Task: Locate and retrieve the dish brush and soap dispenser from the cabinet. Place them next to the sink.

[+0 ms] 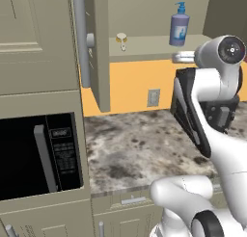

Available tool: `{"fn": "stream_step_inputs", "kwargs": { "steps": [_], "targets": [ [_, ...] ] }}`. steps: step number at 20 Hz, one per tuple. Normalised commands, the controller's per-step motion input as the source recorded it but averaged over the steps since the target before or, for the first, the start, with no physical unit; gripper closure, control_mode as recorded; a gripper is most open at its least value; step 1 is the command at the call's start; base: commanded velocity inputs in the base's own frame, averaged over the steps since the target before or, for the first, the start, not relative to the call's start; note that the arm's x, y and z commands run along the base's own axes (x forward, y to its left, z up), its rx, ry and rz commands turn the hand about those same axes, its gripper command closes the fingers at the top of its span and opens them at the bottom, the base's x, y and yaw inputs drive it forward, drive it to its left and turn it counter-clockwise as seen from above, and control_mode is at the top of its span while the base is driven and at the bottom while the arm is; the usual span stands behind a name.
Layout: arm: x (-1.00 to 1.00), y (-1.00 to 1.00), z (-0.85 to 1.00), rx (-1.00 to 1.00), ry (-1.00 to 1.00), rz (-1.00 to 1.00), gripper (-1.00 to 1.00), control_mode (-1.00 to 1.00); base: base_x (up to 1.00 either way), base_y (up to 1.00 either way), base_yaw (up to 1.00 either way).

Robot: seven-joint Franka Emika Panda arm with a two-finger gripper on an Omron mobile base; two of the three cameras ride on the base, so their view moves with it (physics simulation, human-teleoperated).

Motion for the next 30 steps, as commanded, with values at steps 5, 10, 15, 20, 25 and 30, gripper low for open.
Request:
{"fn": "stream_step_inputs", "kwargs": {
  "steps": [5, 10, 15, 20, 25, 30],
  "targets": [
    [0.31, -0.14, 0.41, -0.02, 0.10, 0.02, -1.00, -1.00, 0.00, 0.00, 0.00],
    [0.26, -0.12, 0.32, -0.01, 0.01, -0.02, -1.00, -1.00, 0.00, 0.00, 0.00],
    [0.37, -0.16, -0.02, 0.00, 0.08, -0.04, -1.00, -1.00, 0.00, 0.00, 0.00],
    [0.74, -0.08, 0.00, 0.02, 0.00, 0.00, -1.00, -1.00, 0.00, 0.00, 0.00],
    [0.62, 0.00, -0.07, 0.00, -0.01, 0.00, -1.00, -1.00, 0.00, 0.00, 0.00],
    [0.66, -0.09, -0.10, 0.00, 0.00, 0.00, -1.00, -1.00, 0.00, 0.00, 0.00]
  ]
}}
